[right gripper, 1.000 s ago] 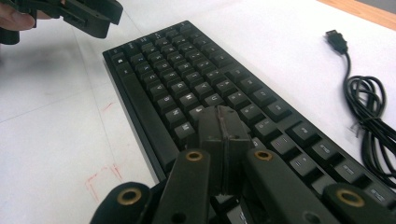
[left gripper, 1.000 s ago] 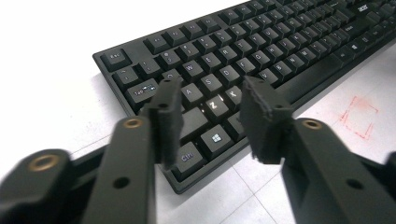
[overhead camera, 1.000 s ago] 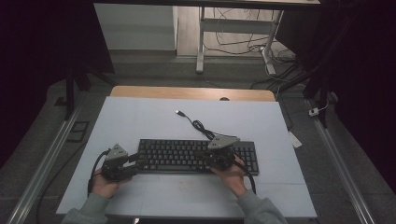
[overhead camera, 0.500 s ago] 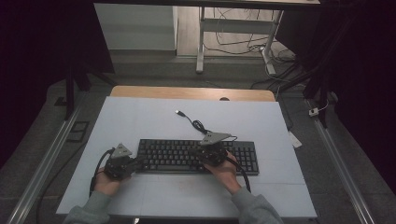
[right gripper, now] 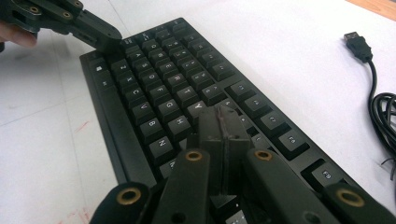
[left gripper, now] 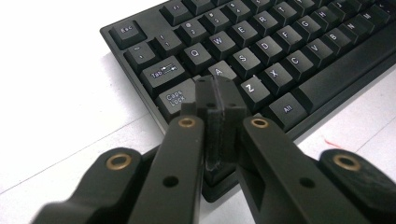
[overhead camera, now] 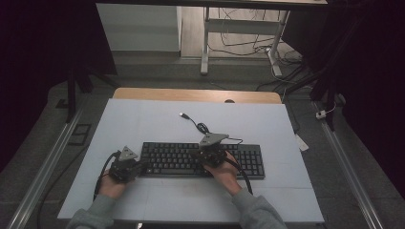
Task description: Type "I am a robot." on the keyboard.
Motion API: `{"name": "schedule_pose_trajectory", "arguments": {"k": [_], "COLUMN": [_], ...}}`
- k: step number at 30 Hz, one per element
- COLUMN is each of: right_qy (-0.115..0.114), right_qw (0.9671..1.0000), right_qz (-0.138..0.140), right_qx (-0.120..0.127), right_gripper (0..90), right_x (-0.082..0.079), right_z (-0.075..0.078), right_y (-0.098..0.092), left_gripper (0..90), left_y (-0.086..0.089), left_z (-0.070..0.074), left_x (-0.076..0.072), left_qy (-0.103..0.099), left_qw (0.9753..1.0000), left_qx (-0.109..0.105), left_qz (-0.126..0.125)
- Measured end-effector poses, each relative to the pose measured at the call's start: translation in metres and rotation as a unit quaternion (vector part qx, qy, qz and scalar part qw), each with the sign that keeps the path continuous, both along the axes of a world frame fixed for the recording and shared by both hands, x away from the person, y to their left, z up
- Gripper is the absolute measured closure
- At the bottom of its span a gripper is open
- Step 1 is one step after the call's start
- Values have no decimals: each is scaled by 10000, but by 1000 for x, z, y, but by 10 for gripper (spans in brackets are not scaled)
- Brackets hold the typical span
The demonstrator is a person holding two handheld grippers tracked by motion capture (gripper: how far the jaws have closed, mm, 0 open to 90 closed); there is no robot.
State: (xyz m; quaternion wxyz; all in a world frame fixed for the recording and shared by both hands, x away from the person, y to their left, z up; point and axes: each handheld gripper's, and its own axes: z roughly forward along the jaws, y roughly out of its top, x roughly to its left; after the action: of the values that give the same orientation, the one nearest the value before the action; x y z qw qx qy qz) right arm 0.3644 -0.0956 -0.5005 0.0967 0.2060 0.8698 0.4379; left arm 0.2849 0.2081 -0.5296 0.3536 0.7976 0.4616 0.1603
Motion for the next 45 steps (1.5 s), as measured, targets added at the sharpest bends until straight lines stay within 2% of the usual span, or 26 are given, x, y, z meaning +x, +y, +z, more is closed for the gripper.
{"name": "schedule_pose_trajectory", "arguments": {"k": [9,18,37,45], "right_qy": [40,72,38,102], "right_qw": [9999,9994,9992,9989], "right_qz": [-81,-159,-227,-227], "right_qx": [-89,-289,-341,-406], "right_gripper": [894,894,894,896], "right_x": [5,9,13,14], "right_z": [-6,-11,-17,-20], "right_y": [3,7,11,13], "left_gripper": [889,888,888,889], "left_y": [0,0,-1,-1], "left_z": [0,-1,-2,-2], "left_x": [0,0,0,1], "left_qy": [-4,0,25,33], "left_qw": [10000,10000,10000,10000], "left_qx": [5,-10,55,46], "left_qz": [-13,-20,-29,-31]}}
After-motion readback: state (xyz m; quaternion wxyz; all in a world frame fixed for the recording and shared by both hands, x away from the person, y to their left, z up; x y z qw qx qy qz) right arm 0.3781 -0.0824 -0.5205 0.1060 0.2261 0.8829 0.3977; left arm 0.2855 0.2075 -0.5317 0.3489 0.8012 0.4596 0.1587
